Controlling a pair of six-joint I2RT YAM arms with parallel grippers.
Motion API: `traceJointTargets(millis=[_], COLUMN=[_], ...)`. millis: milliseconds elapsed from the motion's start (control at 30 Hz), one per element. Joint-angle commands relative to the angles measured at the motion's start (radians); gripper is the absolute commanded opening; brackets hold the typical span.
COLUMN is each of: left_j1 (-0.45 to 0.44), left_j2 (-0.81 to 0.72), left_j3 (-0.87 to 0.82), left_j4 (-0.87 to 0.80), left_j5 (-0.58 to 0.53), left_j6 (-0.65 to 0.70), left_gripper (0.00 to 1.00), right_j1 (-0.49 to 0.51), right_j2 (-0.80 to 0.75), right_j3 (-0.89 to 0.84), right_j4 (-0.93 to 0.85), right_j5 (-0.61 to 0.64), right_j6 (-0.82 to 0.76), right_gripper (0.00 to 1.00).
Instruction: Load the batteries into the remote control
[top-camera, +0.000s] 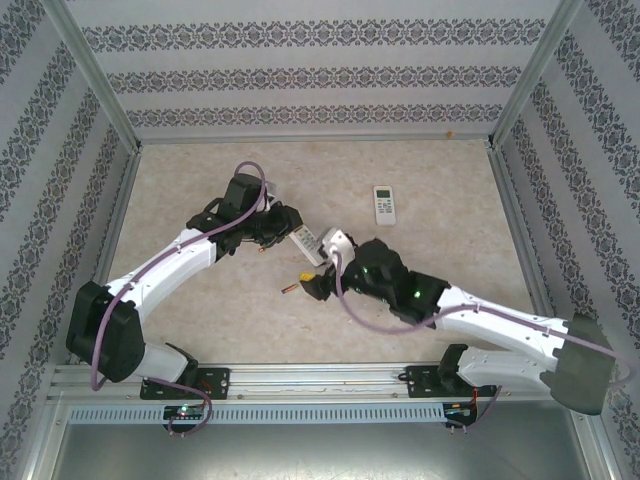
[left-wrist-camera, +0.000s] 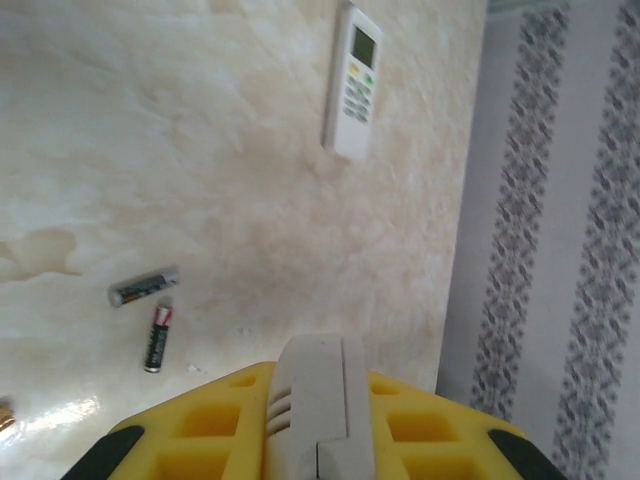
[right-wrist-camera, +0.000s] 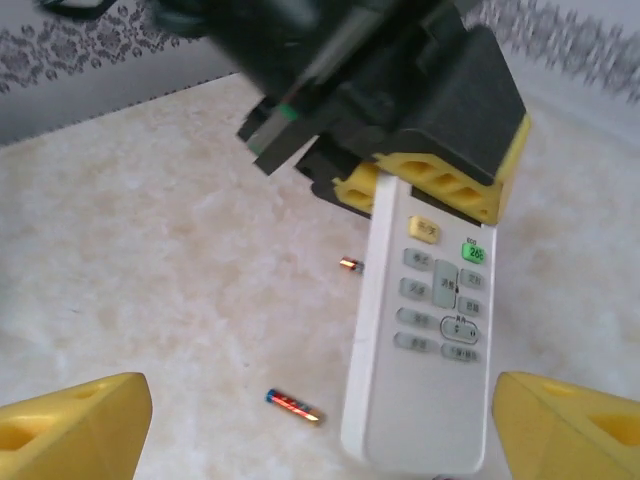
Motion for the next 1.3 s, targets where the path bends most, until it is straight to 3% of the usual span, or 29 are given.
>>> traceJointTargets(millis=[0, 133, 267, 433, 667, 700, 733, 833, 900, 1000, 1133, 1267], left_j1=[-0.006, -0.006, -0.007, -0.006, -0.004, -0.004, -0.002, 0.015, 0.056, 0.152, 0.230, 0.230], left_j2=[-0.023, -0.031, -0.032, -0.033, -0.071, -0.083, -0.102, -0.167, -0.217, -0.273, -0.220, -0.098], left_j3=[0.015, 0.016, 0.017, 0.014, 0.003, -0.001, -0.010, -0.041, -0.068, -0.122, -0.120, -0.150], left_j4=[-0.110, -0.112, -0.111, -0.103, -0.072, -0.049, -0.013, 0.127, 0.256, 0.475, 0.743, 1.175], left_j5=[-0.128, -0.133, -0.118, -0.099, -0.106, -0.108, -0.109, -0.110, -0.070, 0.041, 0.314, 0.480], left_j6=[-0.121, -0.162, -0.180, -0.193, -0.169, -0.159, -0.145, -0.059, 0.023, 0.072, 0.084, -0.115], left_gripper=[0.10, 0.10, 0.10, 0.10, 0.11, 0.14, 0.24, 0.83, 1.00, 1.00, 1.00, 1.00], right_j1=[0.057, 0.094, 0.093, 0.059, 0.026, 0.022, 0.016, -0.023, -0.077, -0.198, -0.348, -0.374], right_j2=[0.020, 0.120, 0.249, 0.361, 0.381, 0.374, 0.356, 0.268, 0.206, 0.141, 0.140, 0.184], right_j3=[-0.089, -0.112, -0.065, -0.030, -0.009, -0.010, -0.010, 0.021, 0.060, 0.101, 0.163, 0.242], right_j4=[0.266, 0.451, 0.530, 0.612, 0.540, 0.540, 0.535, 0.433, 0.342, 0.283, 0.358, 0.387], right_j5=[0.227, 0.298, 0.334, 0.344, 0.238, 0.235, 0.216, 0.090, -0.041, -0.262, -0.579, -0.705], right_j6=[-0.320, -0.471, -0.528, -0.477, -0.364, -0.329, -0.283, -0.093, 0.055, 0.331, 0.733, 0.913], right_gripper=[0.88, 0.87, 0.80, 0.51, 0.26, 0.22, 0.18, 0.15, 0.16, 0.16, 0.17, 0.17])
